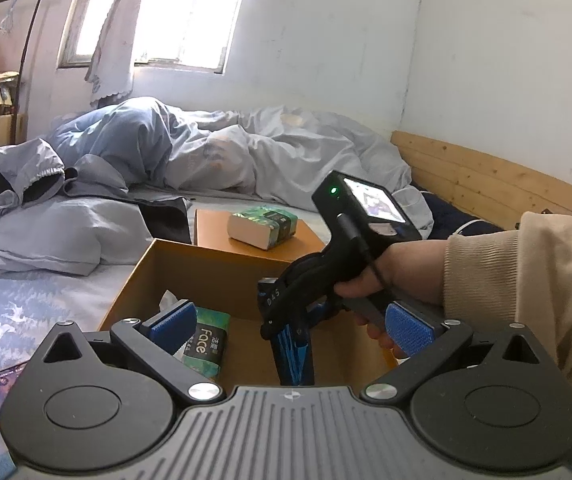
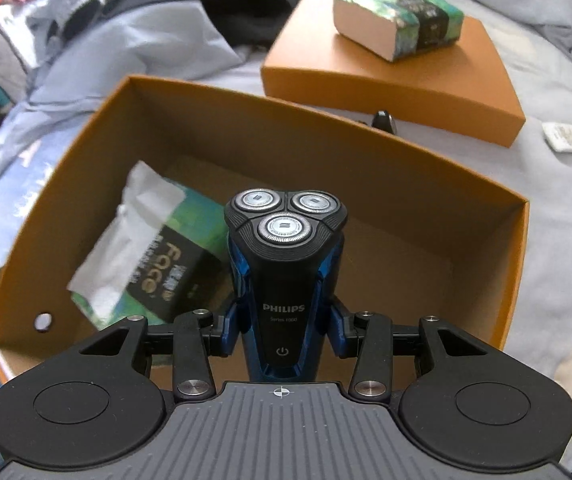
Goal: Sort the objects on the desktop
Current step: 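Carry the blue shaver with the right gripper over the orange box, then lower the shaver into the box beside the tissues and open the right gripper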
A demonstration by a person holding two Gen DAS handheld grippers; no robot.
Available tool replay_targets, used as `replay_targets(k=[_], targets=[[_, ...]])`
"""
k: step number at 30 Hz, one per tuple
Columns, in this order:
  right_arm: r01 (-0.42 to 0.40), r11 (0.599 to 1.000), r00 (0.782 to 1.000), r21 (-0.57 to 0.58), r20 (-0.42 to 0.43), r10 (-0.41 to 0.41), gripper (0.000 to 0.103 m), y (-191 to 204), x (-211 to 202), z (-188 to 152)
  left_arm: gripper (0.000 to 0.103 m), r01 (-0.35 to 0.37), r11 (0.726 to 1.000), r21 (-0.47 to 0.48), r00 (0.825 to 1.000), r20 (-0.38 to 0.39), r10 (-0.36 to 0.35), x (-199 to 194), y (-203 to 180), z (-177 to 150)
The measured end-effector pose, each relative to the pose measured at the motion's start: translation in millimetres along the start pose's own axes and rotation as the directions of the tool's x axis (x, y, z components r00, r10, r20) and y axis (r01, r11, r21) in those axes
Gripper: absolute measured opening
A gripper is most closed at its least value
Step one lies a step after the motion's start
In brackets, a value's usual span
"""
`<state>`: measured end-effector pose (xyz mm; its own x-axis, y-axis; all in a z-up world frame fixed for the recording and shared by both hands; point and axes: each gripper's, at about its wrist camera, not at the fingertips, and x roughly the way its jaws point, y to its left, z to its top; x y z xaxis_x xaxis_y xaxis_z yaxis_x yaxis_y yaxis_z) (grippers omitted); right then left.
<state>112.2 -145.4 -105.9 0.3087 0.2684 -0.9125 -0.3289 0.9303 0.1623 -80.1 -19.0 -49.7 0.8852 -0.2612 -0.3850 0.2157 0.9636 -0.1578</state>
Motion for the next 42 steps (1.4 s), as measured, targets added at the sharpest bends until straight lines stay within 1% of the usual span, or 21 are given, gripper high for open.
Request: replay_targets(k=[8, 14, 24, 33, 42], targets=[[0.05, 0.999, 0.997, 0.008, -0.06, -0.049, 0.047, -0.7, 27.0, 3.4, 0.103, -0.011, 1.0, -0.005, 1.0, -0.007, 0.011, 1.1, 2.6, -0.6], [0.072, 0.997, 0.994, 0.012, -0.083, -0.07, 0.047, -2.7, 37.7, 5.7, 0.103, -0.015, 1.0, -0.005, 1.0, -0.014, 0.015, 2.1, 3.1, -1.1], [0.071, 0.997, 0.993, 0.017, -0.093, -0.069, 0.047, -5.2, 43.4, 2.4, 0.103, -0.015, 1.0, -0.009, 1.0, -0.024, 0.015, 2.9, 2.6, -0.7], [0.086, 0.996, 0.988, 0.03, -0.128, -0.082, 0.047, -7.3, 55.7, -1.8, 0.103, -0.019, 1.0, -0.011, 1.0, -0.023, 0.019, 2.3, 4.0, 0.1], [0.1, 0.995, 0.984, -0.003, -0.144, -0.1, 0.048, -3.6, 57.7, -1.7, 0.103, -0.015, 1.0, -0.011, 1.0, -0.024, 0.015, 3.3, 4.9, -0.6]])
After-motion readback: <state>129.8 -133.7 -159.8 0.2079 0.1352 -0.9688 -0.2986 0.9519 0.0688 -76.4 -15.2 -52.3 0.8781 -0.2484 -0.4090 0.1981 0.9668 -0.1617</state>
